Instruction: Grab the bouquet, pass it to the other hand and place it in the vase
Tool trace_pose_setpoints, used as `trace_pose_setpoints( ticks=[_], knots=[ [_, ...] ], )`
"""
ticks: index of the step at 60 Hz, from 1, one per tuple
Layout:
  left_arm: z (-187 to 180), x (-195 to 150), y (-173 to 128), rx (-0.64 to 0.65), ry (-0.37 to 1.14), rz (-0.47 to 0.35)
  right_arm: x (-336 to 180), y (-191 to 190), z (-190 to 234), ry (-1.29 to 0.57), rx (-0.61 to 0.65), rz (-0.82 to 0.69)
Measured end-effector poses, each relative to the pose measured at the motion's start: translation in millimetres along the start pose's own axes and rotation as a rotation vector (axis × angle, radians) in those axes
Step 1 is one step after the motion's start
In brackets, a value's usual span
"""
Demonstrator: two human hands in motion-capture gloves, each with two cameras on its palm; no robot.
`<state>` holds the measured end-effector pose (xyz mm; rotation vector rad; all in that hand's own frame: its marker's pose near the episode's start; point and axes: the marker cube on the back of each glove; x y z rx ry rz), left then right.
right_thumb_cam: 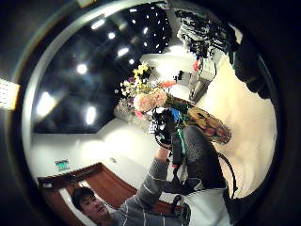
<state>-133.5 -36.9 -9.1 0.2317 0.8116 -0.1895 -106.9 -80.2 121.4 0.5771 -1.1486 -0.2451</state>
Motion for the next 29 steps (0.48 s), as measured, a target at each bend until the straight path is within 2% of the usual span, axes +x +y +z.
trace_pose_setpoints(
  ticks=[1, 4, 5, 8, 11, 15, 18, 22, 24, 29],
  knots=[
    [-3, -3, 2, -0.005, -0.022, -0.035, 0, 0, -1, 0.019, 0.003, 0.012],
    [-8, -9, -3, 0.055, -0.013, 0.041, 4, 0, -6, 0.088, 0.016, 0.041],
    [-8, -12, -5, 0.067, -0.011, 0.044, 8, 0, -8, 0.119, 0.023, 0.063],
    [-6, -36, -32, 0.181, -0.095, -0.007, 17, -3, -13, 0.195, 0.047, 0.091],
    [-6, -47, -47, 0.261, -0.141, 0.001, 17, -4, -16, 0.219, 0.056, 0.060],
    [-8, -44, -44, 0.270, -0.133, 0.008, 13, -5, -17, 0.211, 0.051, 0.005],
    [-7, -46, -46, 0.269, -0.127, 0.017, 16, -2, -17, 0.234, 0.048, 0.067],
    [-6, -47, -49, 0.267, -0.122, 0.033, 6, 2, -12, 0.131, 0.022, 0.128],
    [-5, -47, -46, 0.261, -0.121, 0.033, 10, 1, -12, 0.154, 0.028, 0.161],
    [-5, -50, -44, 0.254, -0.123, 0.018, 24, -8, -17, 0.262, 0.058, 0.077]
  ],
)
